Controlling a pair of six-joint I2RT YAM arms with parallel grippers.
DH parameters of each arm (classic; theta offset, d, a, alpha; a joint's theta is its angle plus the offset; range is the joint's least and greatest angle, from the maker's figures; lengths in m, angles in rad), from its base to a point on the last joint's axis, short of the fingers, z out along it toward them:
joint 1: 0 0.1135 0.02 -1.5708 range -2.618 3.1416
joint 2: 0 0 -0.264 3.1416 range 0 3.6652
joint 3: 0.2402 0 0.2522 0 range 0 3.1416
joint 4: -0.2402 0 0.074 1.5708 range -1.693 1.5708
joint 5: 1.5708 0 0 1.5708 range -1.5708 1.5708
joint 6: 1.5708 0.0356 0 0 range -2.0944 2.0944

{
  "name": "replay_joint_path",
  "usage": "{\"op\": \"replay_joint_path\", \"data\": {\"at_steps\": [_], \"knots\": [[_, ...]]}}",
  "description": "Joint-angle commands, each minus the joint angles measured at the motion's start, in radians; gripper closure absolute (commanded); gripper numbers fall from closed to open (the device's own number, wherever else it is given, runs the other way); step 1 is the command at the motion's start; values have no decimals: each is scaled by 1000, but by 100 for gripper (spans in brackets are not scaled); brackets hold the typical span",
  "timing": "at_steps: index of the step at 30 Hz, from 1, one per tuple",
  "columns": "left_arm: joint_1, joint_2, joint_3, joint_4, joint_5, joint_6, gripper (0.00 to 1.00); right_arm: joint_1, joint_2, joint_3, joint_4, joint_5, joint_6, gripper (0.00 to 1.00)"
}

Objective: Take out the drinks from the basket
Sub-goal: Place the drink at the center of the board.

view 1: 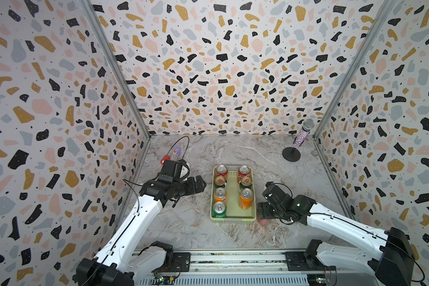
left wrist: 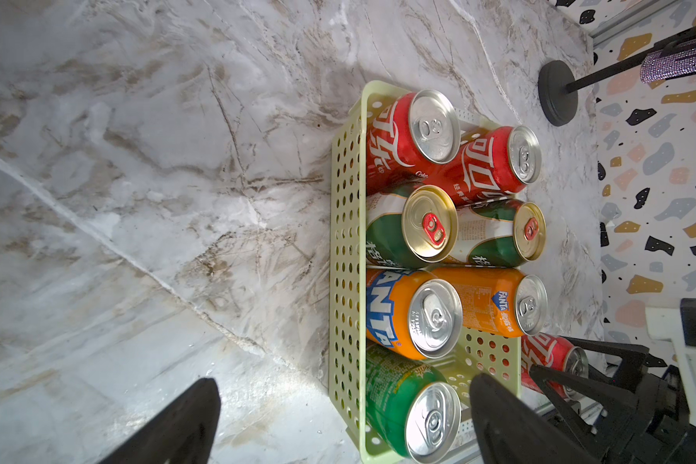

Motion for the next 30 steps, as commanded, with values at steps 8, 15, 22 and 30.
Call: {"op": "replay_joint_path", "data": {"at_steps": [8, 15, 22, 30], "knots": [[-5, -18, 16, 2, 17, -10, 0, 2, -2, 93, -33, 2, -34, 12], [-5, -26, 18, 2, -8, -16, 0, 2, 14, 144, -74, 77, -68, 12], [4, -24, 9, 10, -20, -67, 0, -10, 13, 267, -130, 147, -165, 4], [11, -21, -6, 12, -46, -63, 0, -32, 134, 425, -131, 54, -263, 5]]}}
